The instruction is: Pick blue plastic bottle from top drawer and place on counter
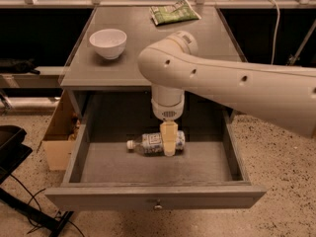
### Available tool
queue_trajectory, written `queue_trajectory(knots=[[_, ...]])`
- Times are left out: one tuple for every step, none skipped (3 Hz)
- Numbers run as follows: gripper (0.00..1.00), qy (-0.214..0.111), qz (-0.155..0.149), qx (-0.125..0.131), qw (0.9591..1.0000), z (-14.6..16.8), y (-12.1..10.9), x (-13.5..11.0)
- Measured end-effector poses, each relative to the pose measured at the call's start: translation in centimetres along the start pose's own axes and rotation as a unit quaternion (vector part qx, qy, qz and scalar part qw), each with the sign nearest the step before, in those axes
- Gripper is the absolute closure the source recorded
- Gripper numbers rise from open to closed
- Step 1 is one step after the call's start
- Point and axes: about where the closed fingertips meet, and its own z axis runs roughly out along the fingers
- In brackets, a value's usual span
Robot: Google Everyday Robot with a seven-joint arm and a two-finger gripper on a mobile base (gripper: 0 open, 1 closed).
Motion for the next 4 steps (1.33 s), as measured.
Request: queue_trajectory(knots=[[0.00, 0.018, 0.005, -0.008, 0.9998, 2.6, -0.5, -1.9], [0.00, 0.016, 0.038, -0.007, 0.9991, 4.6, -0.8, -2.9], [0.00, 0.007, 0.065, -0.002, 0.9979, 6.4, -1.1, -3.7], [0.00, 0.005, 0.068, 0.006, 0.9976, 8.7, -1.1, -3.9]])
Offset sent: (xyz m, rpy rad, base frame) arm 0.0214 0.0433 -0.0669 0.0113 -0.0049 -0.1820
